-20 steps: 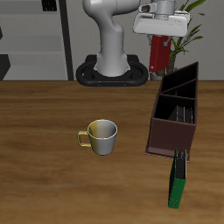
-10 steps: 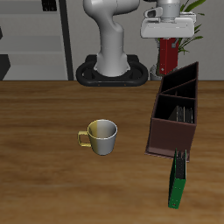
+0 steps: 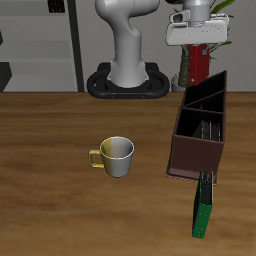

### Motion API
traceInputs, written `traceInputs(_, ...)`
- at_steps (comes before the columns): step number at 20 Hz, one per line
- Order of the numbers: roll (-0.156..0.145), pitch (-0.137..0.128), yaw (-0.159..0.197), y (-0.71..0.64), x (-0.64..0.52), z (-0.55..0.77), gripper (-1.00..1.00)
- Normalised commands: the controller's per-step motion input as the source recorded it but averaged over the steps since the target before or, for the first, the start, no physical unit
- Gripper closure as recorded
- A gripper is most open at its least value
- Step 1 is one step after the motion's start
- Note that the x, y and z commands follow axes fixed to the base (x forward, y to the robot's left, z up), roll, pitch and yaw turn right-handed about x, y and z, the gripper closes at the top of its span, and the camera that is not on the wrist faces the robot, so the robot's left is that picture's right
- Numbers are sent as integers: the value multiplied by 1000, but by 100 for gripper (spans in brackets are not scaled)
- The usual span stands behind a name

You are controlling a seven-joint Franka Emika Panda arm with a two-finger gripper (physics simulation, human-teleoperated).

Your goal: Place the left yellow book into the left desk caddy's right compartment and place the right yellow book into the left desk caddy's right compartment and place the red book into the left desk caddy's left compartment

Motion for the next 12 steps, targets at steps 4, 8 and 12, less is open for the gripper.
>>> traceInputs(4,50,52,10,284,130,-120,100)
traceInputs(8,30,16,40,188,53,-103,100)
traceInputs(12,16,37,10,51,121,-85,100)
